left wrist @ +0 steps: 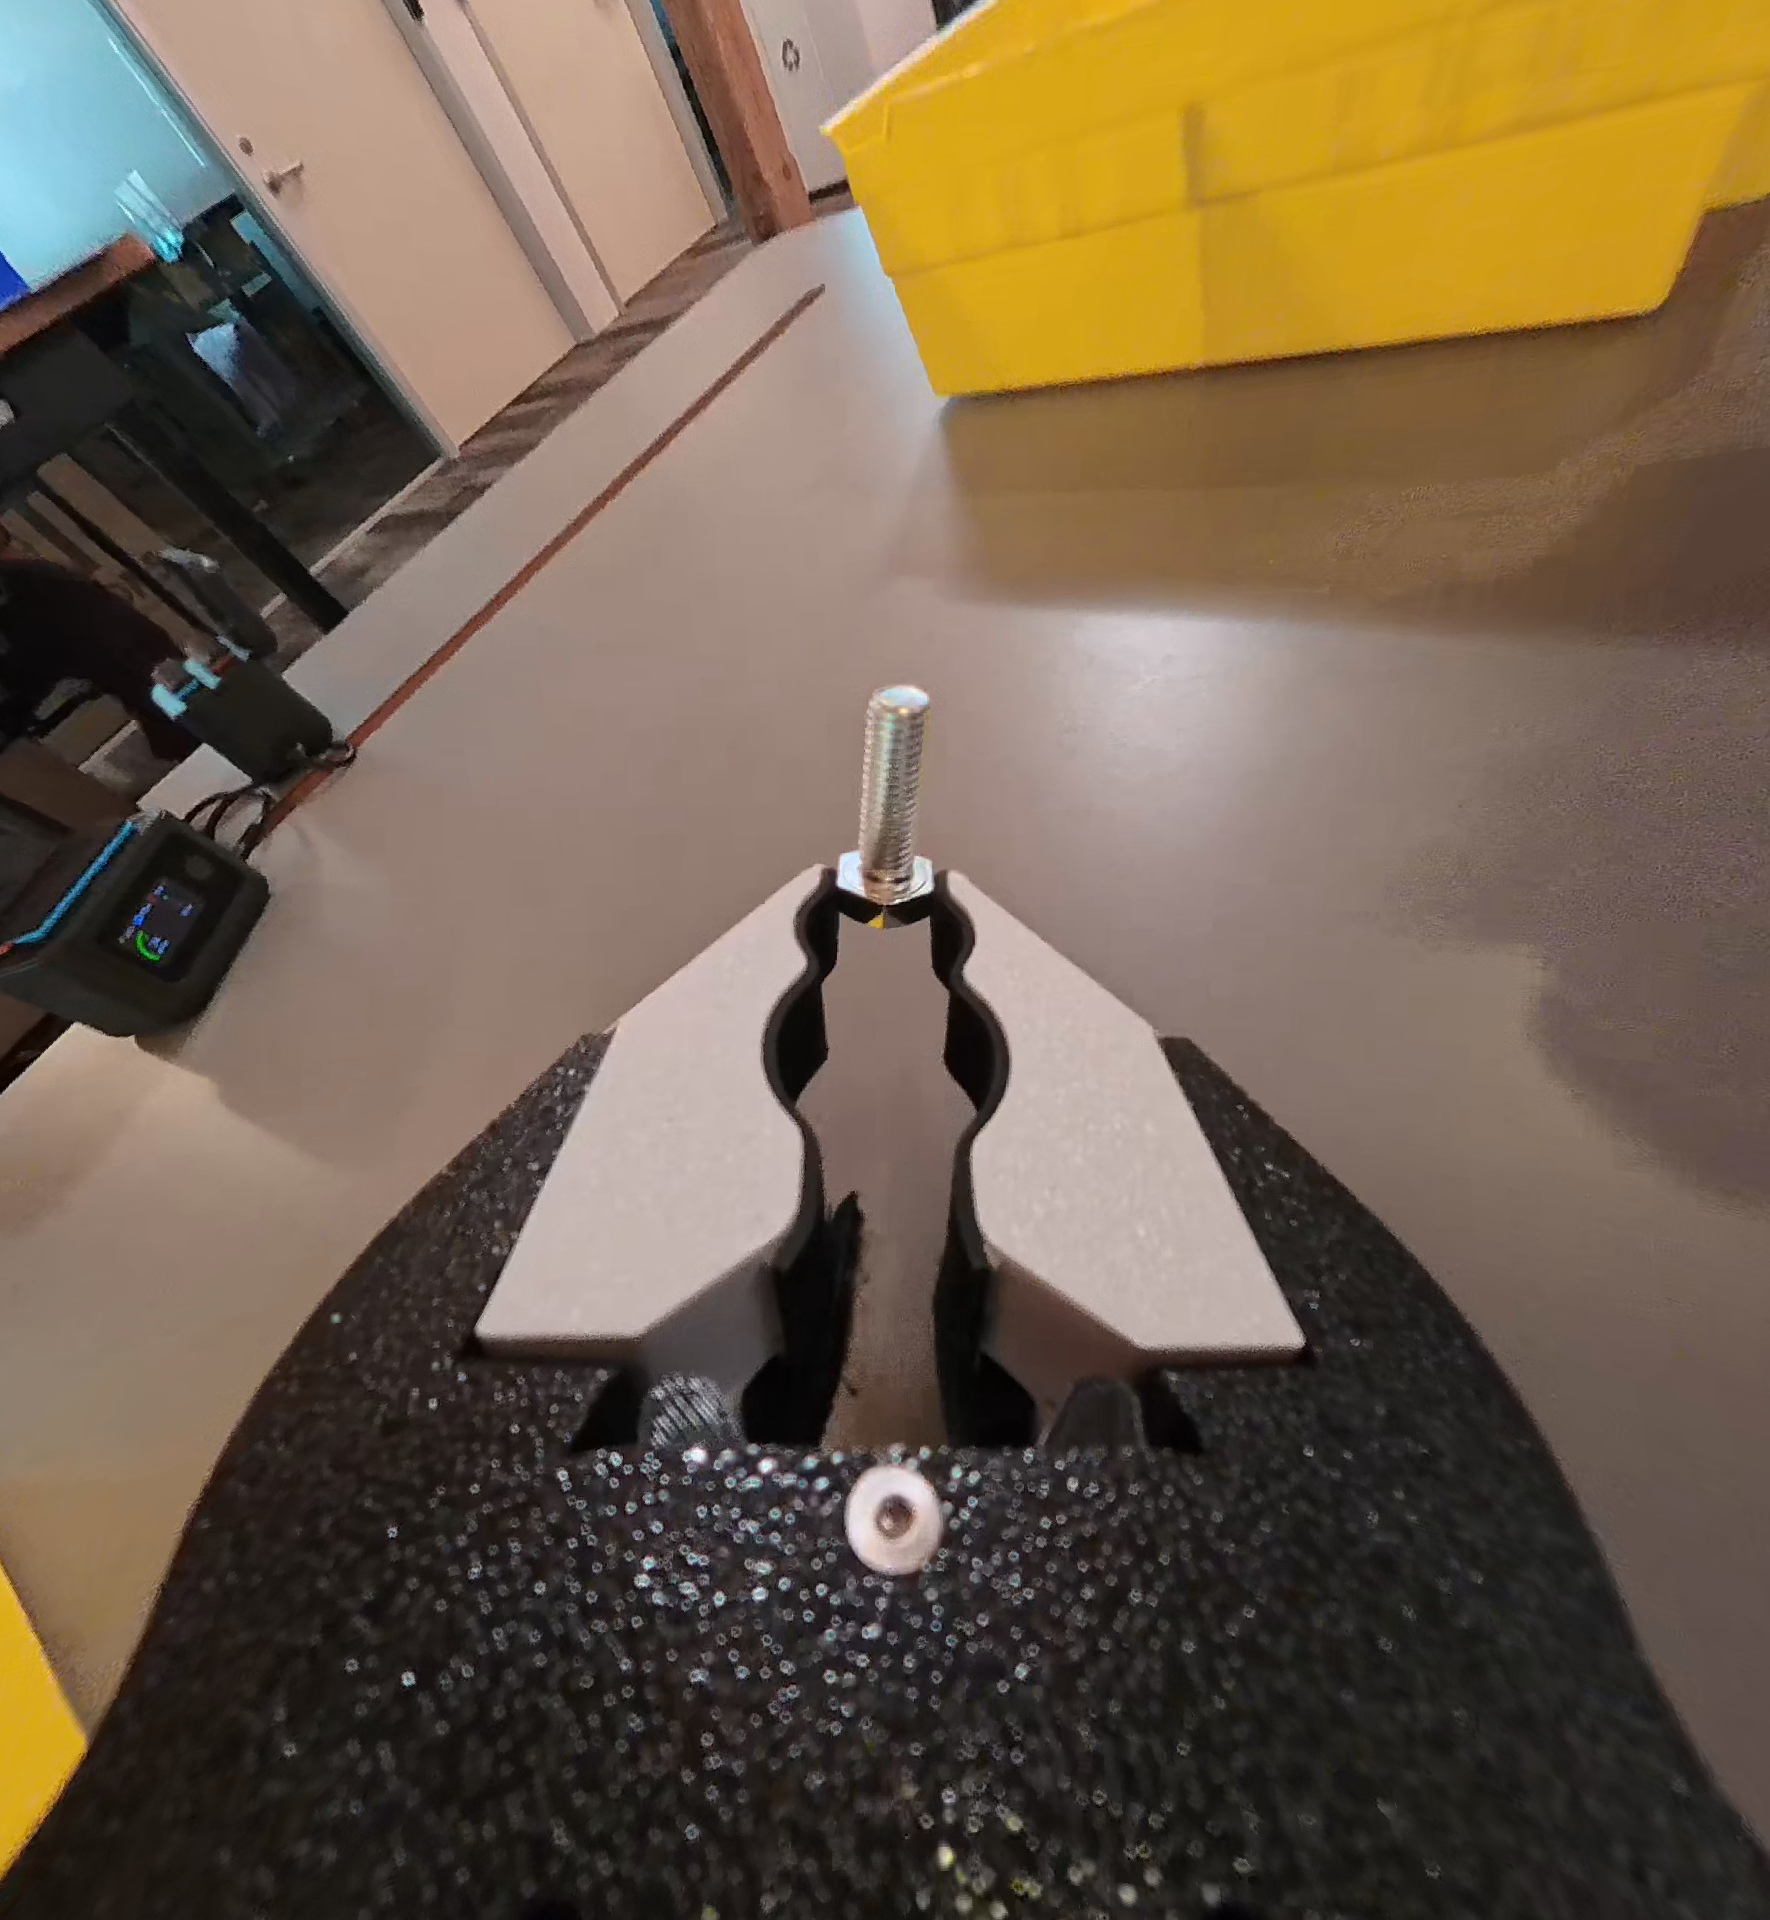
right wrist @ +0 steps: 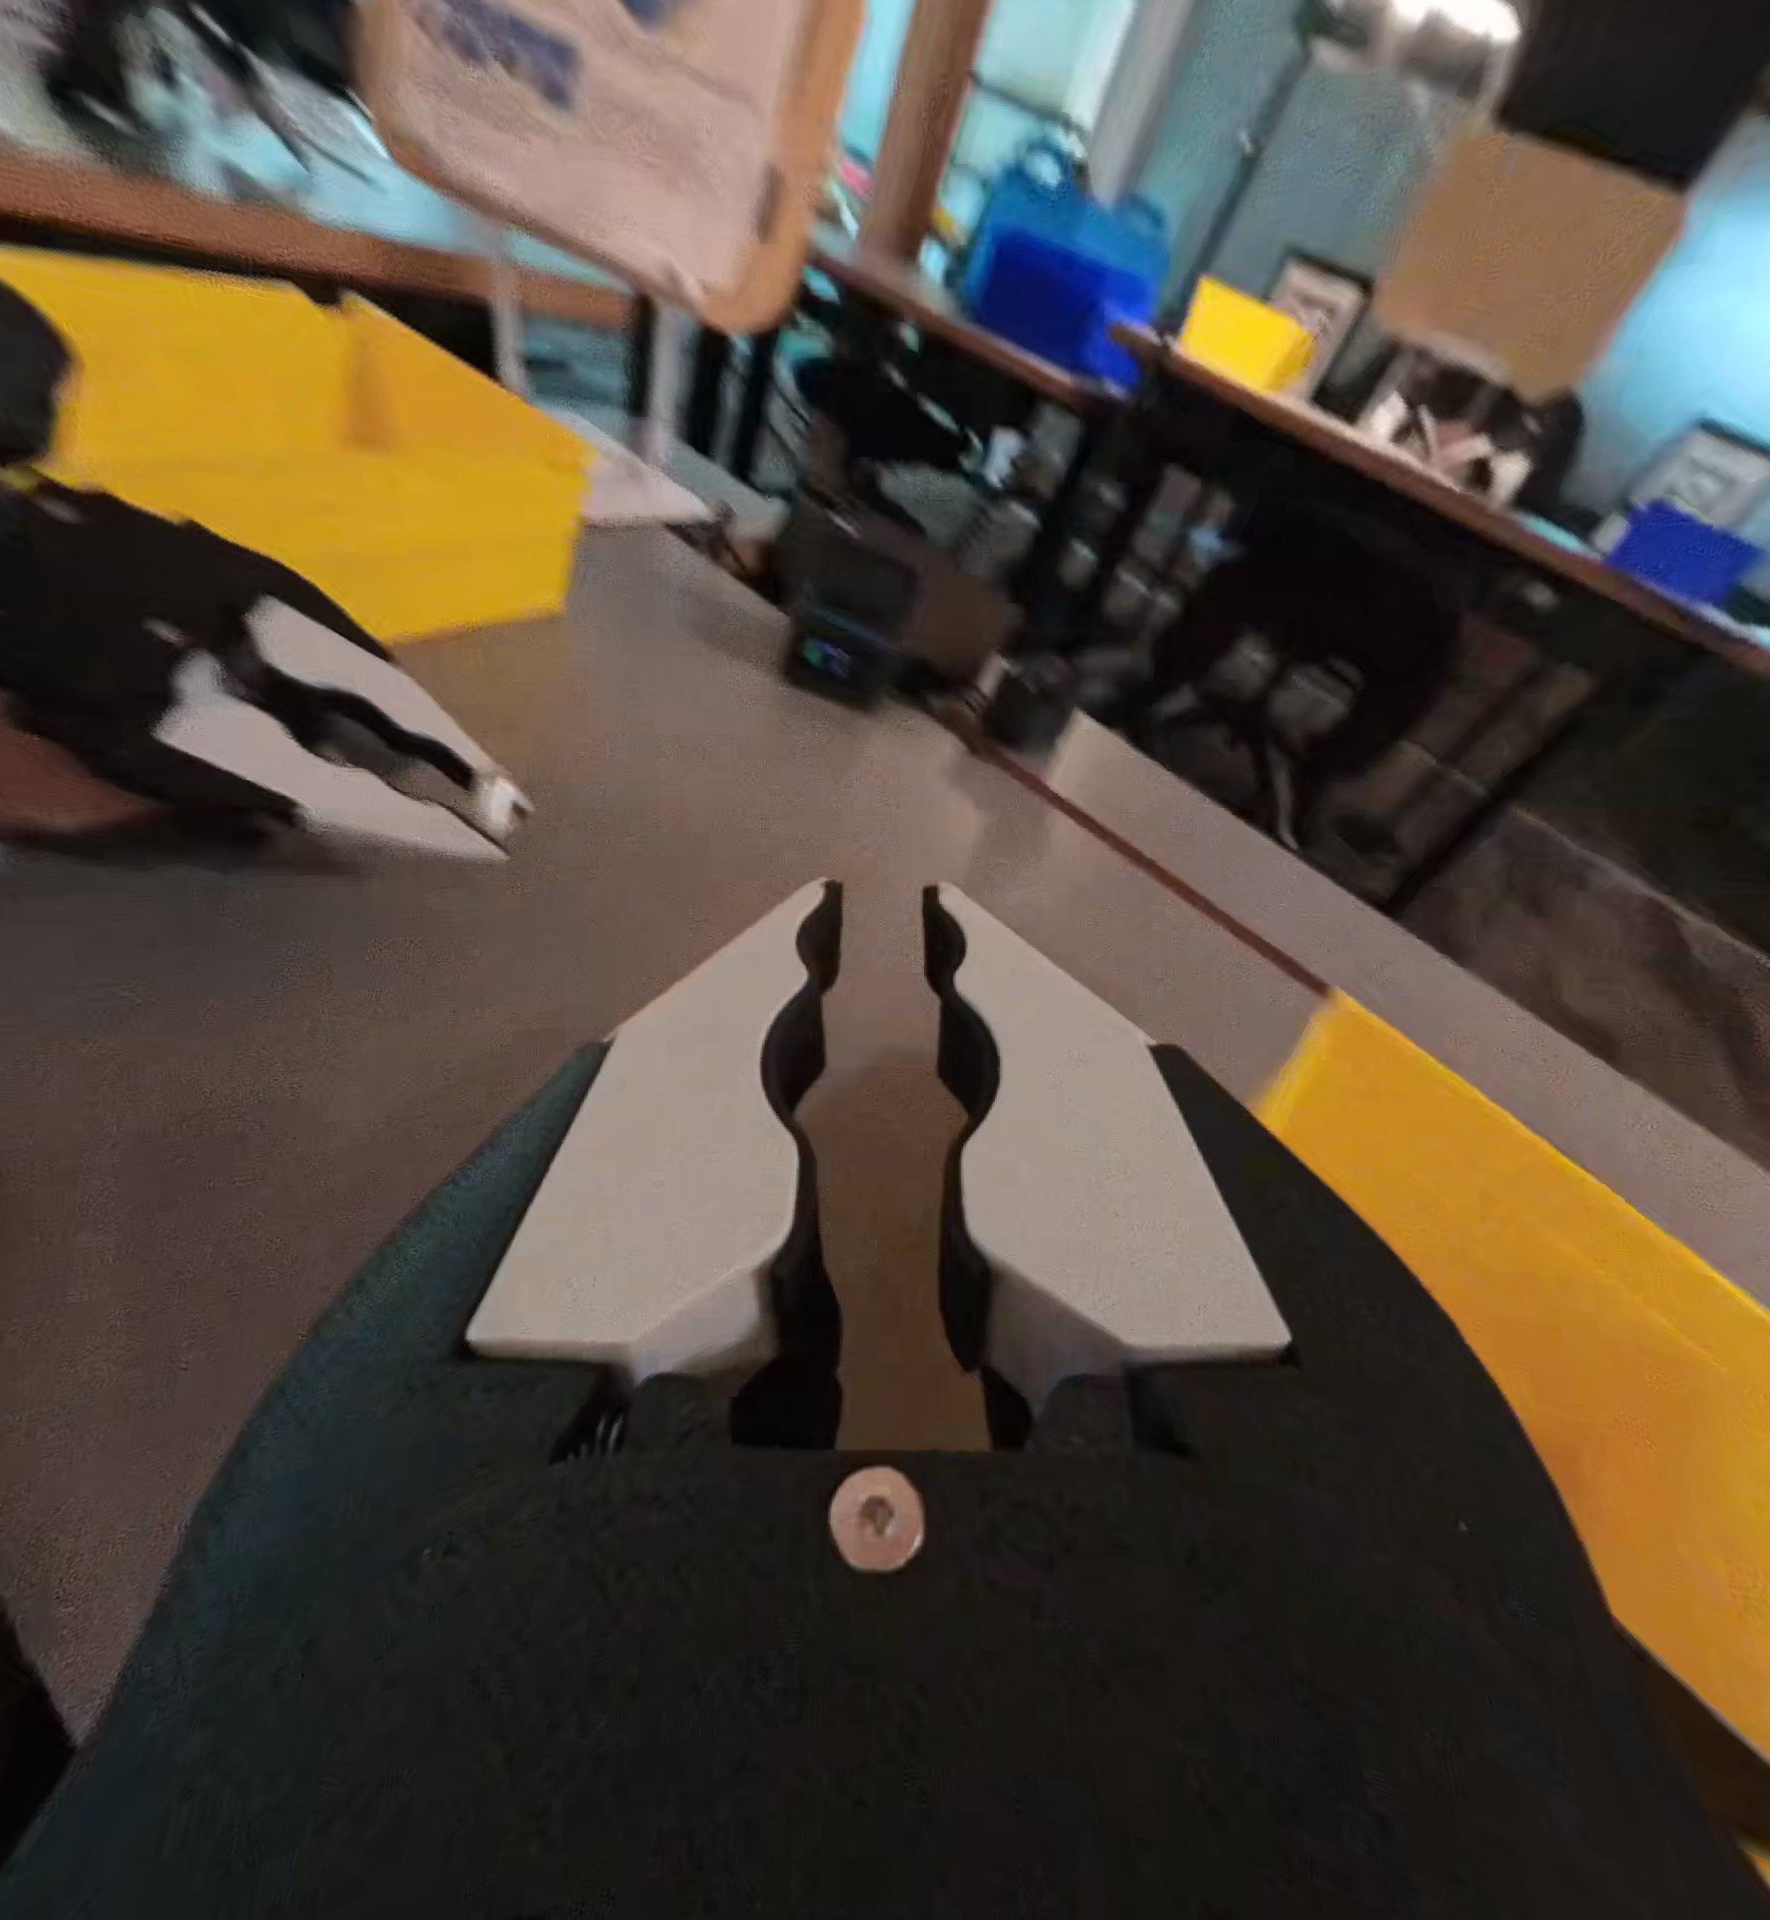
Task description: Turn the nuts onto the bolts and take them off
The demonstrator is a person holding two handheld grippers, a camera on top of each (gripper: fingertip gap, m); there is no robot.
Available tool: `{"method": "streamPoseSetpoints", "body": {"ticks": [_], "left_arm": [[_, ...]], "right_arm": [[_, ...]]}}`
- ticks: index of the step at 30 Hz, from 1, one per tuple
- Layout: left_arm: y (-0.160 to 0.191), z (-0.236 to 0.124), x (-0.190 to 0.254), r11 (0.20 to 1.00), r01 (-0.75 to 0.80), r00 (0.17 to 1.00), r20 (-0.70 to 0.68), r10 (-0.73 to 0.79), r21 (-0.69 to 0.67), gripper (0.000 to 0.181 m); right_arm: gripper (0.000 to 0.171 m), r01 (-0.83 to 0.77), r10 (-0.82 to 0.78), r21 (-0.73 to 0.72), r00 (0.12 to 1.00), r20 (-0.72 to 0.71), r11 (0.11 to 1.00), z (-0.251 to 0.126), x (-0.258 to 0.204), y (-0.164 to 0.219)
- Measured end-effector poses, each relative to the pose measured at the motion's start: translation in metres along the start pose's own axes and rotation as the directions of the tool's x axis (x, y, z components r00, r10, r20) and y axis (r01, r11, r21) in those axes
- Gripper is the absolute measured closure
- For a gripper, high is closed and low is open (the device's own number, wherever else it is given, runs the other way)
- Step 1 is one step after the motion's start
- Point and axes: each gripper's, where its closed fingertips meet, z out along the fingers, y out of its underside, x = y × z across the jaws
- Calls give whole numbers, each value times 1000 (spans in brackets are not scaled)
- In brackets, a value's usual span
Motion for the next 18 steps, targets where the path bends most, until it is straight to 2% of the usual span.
{"method": "streamPoseSetpoints", "body": {"ticks": [1,3,7,9,12,15,18], "left_arm": [[-4,-1,1,1000,5,1000,-6,-5,29,166],[-12,-4,2,996,22,1000,-24,-20,81,166],[-17,-5,0,994,15,1000,-11,-14,107,166],[-18,-5,1,993,15,1000,-17,-13,114,166],[-21,-4,4,993,-7,1000,-20,10,117,166],[-26,-6,7,989,-55,998,-8,57,137,166],[-40,-11,14,974,-46,998,-35,55,222,166]], "right_arm": [[156,-23,19,56,998,68,998,17,-27,-9],[148,-88,75,56,977,199,995,55,-72,-1],[135,-314,249,106,884,396,944,102,-125,9],[137,-364,288,117,864,414,924,116,-134,11],[141,-325,252,110,872,420,939,130,-147,16],[161,-258,170,174,900,401,950,131,-147,11],[163,-245,156,175,899,409,954,120,-137,4]]}}
